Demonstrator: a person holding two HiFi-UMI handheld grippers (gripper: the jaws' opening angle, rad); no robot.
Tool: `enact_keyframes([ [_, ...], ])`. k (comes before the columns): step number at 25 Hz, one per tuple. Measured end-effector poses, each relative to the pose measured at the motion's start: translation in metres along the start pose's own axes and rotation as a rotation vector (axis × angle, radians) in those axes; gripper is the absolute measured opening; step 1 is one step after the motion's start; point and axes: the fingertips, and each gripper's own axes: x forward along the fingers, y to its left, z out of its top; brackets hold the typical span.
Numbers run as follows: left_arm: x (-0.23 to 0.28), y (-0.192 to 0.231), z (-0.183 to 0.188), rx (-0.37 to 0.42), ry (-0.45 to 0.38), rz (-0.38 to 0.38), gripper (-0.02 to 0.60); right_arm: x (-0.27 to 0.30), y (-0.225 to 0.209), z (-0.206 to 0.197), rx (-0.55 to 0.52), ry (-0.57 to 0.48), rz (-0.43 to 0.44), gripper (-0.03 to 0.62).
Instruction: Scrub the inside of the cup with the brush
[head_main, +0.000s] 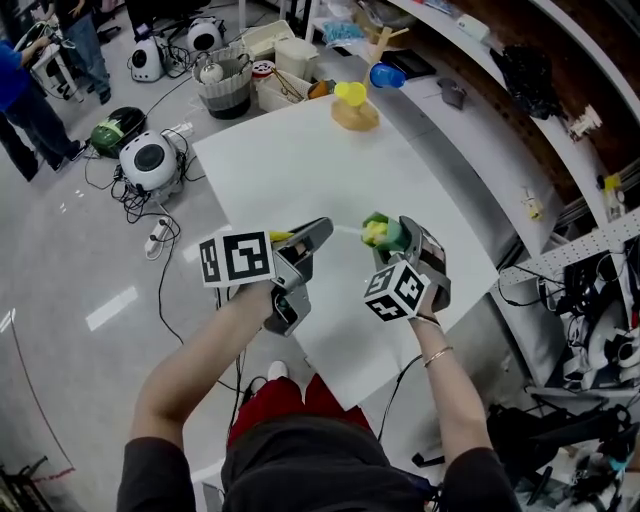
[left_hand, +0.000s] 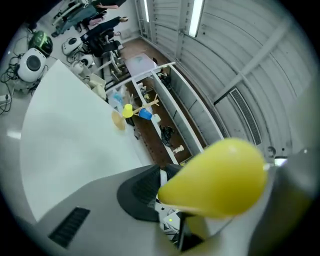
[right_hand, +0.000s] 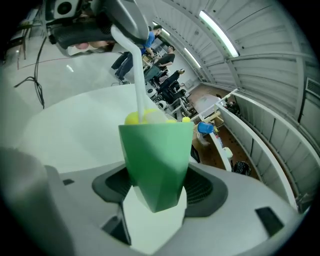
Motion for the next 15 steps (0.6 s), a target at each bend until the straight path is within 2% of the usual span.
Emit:
enact_keyframes([
  [8,-0.014,-0.02,0.004,0.164,-0.007,-0.022,0.038,-0.002,-0.007,0.001,0.038,-0.034,-0.021,0.314],
  [15,-0.029,-0.028,0.012,0.206,-0.034,-0.034,0.037,-0.002,-0.014,-0.015,0.146,-0.015,-0.015,0.314],
])
